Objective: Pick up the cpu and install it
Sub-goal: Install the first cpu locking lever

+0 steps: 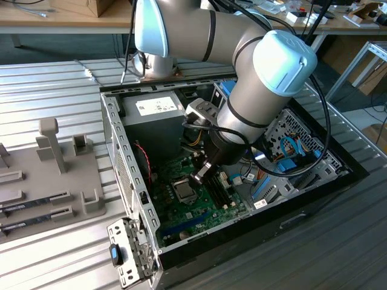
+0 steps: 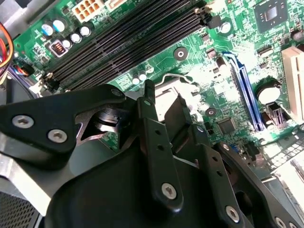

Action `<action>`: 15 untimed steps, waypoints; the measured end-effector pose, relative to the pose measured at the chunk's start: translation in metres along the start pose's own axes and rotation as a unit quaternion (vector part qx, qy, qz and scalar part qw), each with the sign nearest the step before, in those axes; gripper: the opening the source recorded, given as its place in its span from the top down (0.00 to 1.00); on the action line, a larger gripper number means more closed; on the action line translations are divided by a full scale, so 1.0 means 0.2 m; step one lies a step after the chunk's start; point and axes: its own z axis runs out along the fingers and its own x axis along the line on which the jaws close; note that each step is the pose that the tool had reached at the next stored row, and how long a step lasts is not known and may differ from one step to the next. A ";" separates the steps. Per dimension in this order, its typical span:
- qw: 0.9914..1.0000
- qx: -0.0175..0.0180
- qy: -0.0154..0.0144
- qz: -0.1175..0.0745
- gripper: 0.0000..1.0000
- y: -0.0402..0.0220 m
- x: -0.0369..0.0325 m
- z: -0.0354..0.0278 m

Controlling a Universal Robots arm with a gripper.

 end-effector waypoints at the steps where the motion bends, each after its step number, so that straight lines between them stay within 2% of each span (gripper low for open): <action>1: 1.000 0.001 0.000 0.011 0.64 -0.001 -0.001 0.007; 2: 1.000 0.003 0.000 0.020 0.64 -0.001 -0.001 0.010; 4: 0.999 0.008 0.001 0.038 0.64 -0.002 -0.002 0.021; 5: 0.999 0.009 0.002 0.043 0.64 -0.003 -0.003 0.026; 8: 0.998 0.010 0.002 0.057 0.64 -0.001 -0.005 0.036; 13: 0.997 0.012 0.001 0.082 0.64 -0.001 -0.005 0.039; 14: 0.996 0.013 0.001 0.089 0.64 0.000 -0.005 0.039; 15: 0.995 0.013 0.001 0.101 0.64 0.000 -0.005 0.039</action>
